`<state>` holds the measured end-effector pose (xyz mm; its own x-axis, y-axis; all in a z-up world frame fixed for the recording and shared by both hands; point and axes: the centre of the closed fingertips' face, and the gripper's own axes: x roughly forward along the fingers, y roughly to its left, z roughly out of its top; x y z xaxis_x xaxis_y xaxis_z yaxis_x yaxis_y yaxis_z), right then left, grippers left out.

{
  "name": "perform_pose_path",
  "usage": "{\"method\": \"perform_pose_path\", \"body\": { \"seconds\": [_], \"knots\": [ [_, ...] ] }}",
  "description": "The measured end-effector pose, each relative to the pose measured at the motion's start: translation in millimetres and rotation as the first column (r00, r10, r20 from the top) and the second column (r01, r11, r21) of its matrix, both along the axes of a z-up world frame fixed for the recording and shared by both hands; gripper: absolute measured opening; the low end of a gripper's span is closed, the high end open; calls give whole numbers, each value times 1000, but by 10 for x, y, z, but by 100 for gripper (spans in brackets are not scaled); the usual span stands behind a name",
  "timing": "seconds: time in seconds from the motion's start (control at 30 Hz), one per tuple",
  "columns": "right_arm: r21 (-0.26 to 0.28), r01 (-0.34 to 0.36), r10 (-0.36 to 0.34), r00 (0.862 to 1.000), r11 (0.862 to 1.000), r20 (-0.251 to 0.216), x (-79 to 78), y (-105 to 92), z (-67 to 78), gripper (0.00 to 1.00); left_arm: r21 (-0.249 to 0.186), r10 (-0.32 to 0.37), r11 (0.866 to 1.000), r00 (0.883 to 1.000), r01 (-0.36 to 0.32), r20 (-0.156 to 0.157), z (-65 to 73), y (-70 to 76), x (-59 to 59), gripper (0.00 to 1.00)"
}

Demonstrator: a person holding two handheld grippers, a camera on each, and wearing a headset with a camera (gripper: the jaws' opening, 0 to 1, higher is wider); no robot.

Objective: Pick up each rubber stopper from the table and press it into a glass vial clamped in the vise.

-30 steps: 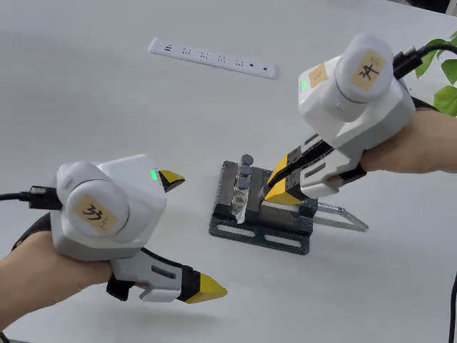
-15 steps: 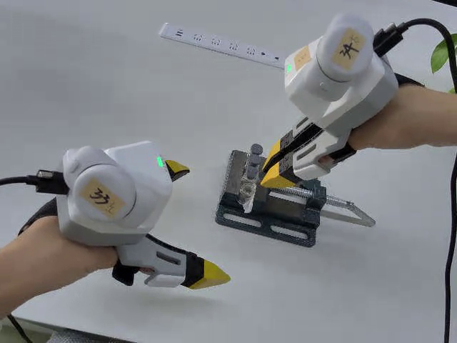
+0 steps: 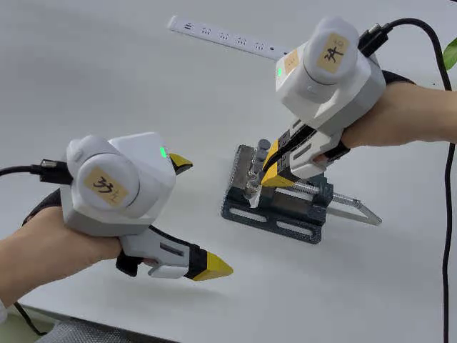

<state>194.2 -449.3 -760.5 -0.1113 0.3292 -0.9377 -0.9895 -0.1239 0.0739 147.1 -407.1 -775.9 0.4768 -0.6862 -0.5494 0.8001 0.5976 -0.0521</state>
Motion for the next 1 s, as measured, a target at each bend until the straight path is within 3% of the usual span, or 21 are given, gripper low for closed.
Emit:
{"method": "perform_pose_path", "body": {
  "seconds": [0.47, 1.0],
  "knots": [
    [-19, -15, 14, 1000, 1000, -6, -42, 10, -16, 5, -3, 9, 1000, 1000, -9, -20, -44, 39, -25, 92],
    [-57, -44, 44, 999, 997, 0, -25, 44, -31, 5, 2, 9, 1000, 1000, -9, -22, -43, 67, -18, 90]
  ]
}}
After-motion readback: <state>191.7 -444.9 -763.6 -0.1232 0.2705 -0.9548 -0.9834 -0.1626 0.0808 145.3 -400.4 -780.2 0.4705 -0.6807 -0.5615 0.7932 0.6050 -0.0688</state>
